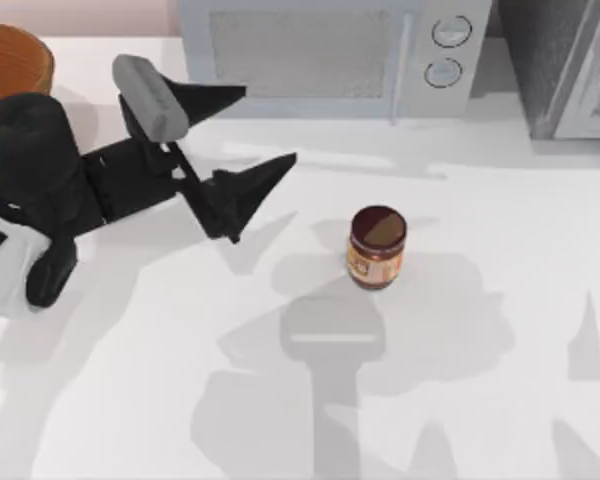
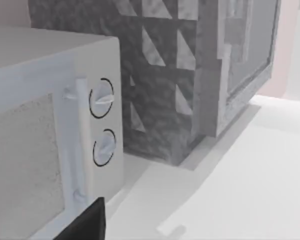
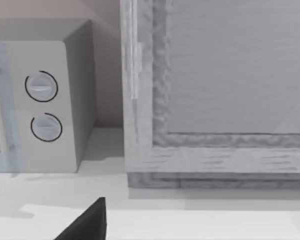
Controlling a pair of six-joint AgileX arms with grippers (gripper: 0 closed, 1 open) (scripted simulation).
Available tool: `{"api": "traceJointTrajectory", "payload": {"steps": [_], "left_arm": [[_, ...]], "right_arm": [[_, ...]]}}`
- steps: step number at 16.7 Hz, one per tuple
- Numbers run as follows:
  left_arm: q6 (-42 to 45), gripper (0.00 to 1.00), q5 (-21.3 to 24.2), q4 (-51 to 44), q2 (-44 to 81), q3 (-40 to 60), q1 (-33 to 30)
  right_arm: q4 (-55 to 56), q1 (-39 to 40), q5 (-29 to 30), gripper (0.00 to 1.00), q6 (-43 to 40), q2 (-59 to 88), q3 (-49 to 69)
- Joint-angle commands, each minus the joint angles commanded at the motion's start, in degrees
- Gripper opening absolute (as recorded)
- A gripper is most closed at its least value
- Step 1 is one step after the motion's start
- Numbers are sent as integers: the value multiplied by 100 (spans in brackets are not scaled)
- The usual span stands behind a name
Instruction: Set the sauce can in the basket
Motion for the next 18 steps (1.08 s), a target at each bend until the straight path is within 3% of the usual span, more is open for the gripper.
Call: {"api": "traceJointTrajectory", "payload": {"steps": [4, 8, 11, 18], "left_arm": [[-16, 100, 864, 1166, 1889, 738, -286], [-29, 100, 1423, 1927, 3176, 1214, -463], [-34, 100, 1599, 2169, 3561, 1367, -520], [-34, 100, 1533, 2109, 3577, 1435, -576]], "right_arm": [[0, 0, 0, 100, 0, 0, 0], [0, 0, 0, 100, 0, 0, 0], [0, 0, 0, 100, 0, 0, 0], [0, 0, 0, 100, 0, 0, 0]]}}
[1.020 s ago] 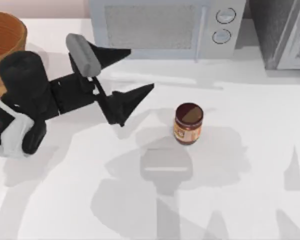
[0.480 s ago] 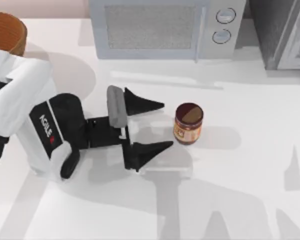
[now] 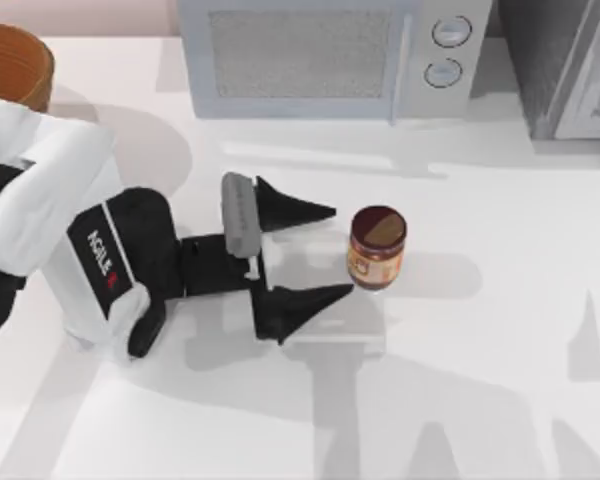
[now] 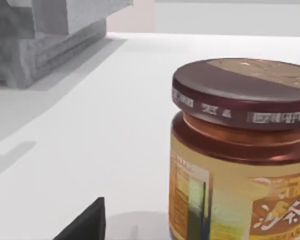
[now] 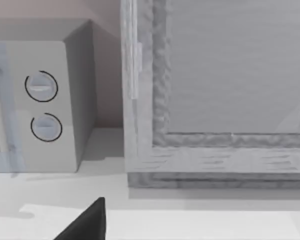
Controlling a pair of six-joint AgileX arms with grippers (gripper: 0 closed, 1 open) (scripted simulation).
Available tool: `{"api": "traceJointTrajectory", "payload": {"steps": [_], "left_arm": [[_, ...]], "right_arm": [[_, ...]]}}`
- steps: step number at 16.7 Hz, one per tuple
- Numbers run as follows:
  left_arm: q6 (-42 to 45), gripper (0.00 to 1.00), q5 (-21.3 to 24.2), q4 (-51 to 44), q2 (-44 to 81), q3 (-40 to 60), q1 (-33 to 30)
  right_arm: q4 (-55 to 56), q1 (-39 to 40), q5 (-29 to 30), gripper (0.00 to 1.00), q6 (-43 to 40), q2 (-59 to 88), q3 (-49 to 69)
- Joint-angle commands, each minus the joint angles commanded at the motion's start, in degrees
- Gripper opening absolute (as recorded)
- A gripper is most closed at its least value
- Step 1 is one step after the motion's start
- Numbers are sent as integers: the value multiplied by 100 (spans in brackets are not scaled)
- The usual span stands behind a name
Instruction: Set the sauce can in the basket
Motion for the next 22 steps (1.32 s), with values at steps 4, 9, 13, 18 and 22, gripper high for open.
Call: {"api": "traceJointTrajectory", "payload": {"steps": [4, 9, 13, 18, 22], "left_arm": [[-19, 100, -461, -349, 146, 524, -480], [-32, 100, -809, -610, 257, 909, -828], [-32, 85, -809, -610, 257, 909, -828], [-32, 47, -809, -610, 257, 909, -828], [-32, 17, -809, -610, 257, 909, -828]], "right_arm": [[0, 0, 0, 100, 0, 0, 0], [0, 0, 0, 100, 0, 0, 0], [0, 0, 0, 100, 0, 0, 0], [0, 0, 0, 100, 0, 0, 0], [0, 0, 0, 100, 0, 0, 0]]}}
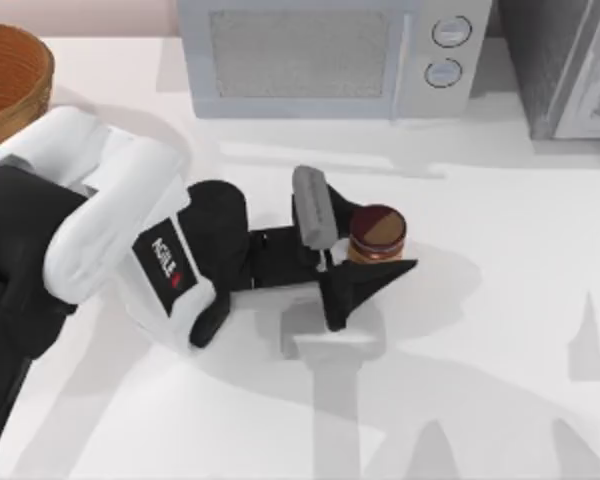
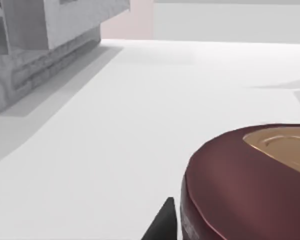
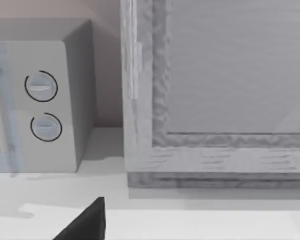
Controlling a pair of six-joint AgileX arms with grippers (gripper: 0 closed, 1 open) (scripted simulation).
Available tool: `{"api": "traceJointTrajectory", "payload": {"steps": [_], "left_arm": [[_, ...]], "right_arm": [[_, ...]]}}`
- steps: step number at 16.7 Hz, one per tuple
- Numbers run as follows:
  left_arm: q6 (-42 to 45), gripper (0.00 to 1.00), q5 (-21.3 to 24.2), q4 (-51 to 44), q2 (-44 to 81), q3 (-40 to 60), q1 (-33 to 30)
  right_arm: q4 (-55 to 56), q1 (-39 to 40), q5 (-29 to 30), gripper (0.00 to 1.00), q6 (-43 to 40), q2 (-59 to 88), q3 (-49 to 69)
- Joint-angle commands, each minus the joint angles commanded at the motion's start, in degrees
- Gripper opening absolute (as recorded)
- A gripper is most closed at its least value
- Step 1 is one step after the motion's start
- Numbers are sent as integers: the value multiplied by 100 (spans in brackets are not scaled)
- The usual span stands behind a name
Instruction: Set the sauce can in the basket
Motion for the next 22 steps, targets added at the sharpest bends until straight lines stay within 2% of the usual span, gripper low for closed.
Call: {"api": "traceJointTrajectory", "payload": {"steps": [2, 3, 13, 17, 22], "left_arm": [[0, 2, 0, 0, 0, 0, 0], [0, 0, 0, 0, 0, 0, 0], [22, 0, 47, -55, -64, 4, 40], [227, 0, 511, -698, -590, 152, 404], [583, 0, 1427, -2078, -1580, 524, 1439]], "right_arm": [[0, 0, 0, 100, 0, 0, 0], [0, 0, 0, 100, 0, 0, 0], [0, 0, 0, 100, 0, 0, 0], [0, 0, 0, 100, 0, 0, 0], [0, 0, 0, 100, 0, 0, 0]]}}
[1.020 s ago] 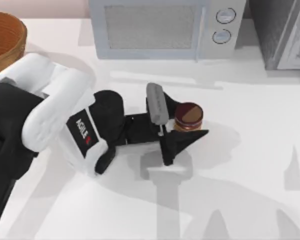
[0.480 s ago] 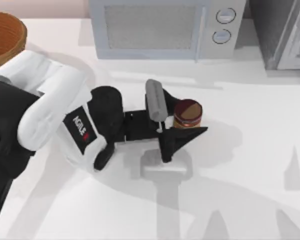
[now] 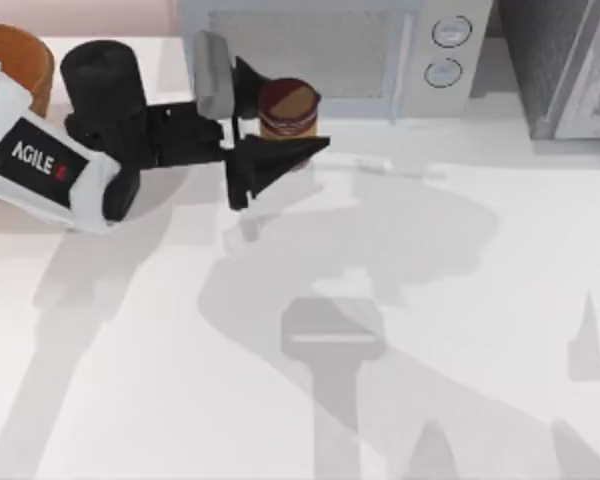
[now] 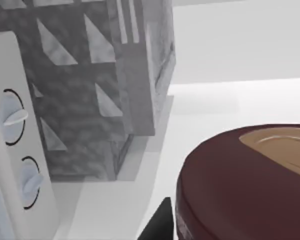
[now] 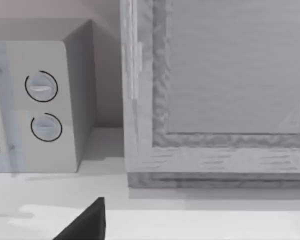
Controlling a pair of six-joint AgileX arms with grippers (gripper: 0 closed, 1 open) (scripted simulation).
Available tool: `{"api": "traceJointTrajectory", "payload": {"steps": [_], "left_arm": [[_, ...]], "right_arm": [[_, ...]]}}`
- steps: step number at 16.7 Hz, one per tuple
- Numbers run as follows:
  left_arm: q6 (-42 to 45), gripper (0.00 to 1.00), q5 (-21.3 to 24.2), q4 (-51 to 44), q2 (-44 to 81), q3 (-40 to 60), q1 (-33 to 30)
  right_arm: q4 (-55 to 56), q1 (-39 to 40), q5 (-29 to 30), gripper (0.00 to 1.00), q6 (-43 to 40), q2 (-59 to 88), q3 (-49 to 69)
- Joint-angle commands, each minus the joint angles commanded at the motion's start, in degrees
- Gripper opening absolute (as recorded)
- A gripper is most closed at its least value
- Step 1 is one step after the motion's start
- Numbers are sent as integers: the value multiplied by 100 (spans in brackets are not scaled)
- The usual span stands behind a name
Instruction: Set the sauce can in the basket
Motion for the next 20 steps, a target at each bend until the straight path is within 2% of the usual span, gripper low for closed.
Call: {"api": "traceJointTrajectory", "payload": {"steps": [6, 12, 15, 20], "left_arm": [[108, 0, 861, -1656, -947, 600, 2078], [-140, 0, 1150, -2668, -1325, 1060, 4266], [-245, 0, 1183, -2879, -1357, 1172, 4806], [-246, 0, 1177, -2889, -1332, 1169, 4861]], "right_arm": [[0, 0, 0, 100, 0, 0, 0], [0, 0, 0, 100, 0, 0, 0], [0, 0, 0, 100, 0, 0, 0], [0, 0, 0, 100, 0, 0, 0]]}}
